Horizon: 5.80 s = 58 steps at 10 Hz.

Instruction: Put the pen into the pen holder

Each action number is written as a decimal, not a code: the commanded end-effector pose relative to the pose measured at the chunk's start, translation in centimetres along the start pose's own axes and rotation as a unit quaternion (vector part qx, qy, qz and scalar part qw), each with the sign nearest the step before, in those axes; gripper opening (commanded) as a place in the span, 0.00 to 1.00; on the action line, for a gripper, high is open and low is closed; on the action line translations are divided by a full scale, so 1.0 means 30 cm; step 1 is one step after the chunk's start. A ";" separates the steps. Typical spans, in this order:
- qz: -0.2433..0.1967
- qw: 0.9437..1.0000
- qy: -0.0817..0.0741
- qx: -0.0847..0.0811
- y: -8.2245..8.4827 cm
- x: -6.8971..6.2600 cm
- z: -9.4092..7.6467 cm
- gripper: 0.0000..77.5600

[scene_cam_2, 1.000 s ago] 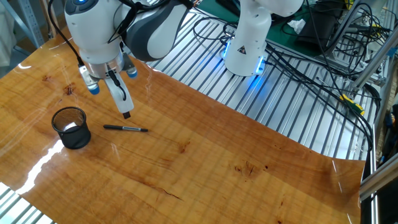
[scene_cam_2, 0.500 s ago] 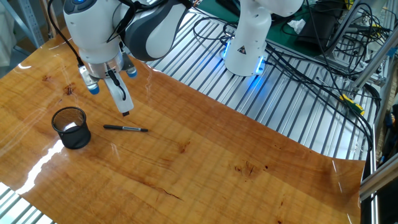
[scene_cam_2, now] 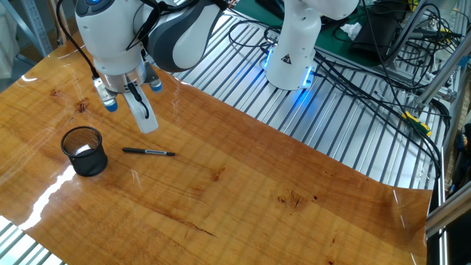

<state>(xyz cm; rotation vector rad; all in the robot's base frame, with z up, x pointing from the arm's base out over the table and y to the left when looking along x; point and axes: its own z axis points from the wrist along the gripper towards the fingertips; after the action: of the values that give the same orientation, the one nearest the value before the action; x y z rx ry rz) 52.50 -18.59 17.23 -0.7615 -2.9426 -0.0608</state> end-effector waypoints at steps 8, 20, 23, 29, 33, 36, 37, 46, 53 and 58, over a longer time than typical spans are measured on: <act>-0.040 0.999 0.000 0.003 0.010 -0.004 0.015 0.01; -0.008 0.999 -0.040 -0.019 0.011 -0.073 0.199 0.01; -0.002 0.998 -0.057 -0.028 -0.009 -0.111 0.263 0.01; 0.025 0.997 -0.062 -0.034 -0.029 -0.139 0.285 0.01; 0.056 0.996 -0.060 -0.035 -0.029 -0.139 0.285 0.01; 0.077 0.995 -0.060 -0.037 -0.030 -0.139 0.285 0.01; 0.080 0.994 -0.060 -0.039 -0.030 -0.139 0.285 0.01; 0.083 0.994 -0.060 -0.040 -0.030 -0.139 0.285 1.00; 0.130 0.989 -0.066 -0.036 -0.030 -0.144 0.325 1.00; 0.153 0.985 -0.080 -0.019 -0.031 -0.145 0.340 1.00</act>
<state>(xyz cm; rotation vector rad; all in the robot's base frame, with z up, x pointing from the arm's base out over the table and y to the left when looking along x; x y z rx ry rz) 54.87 -20.80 6.89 -1.2288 -2.9454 -0.0590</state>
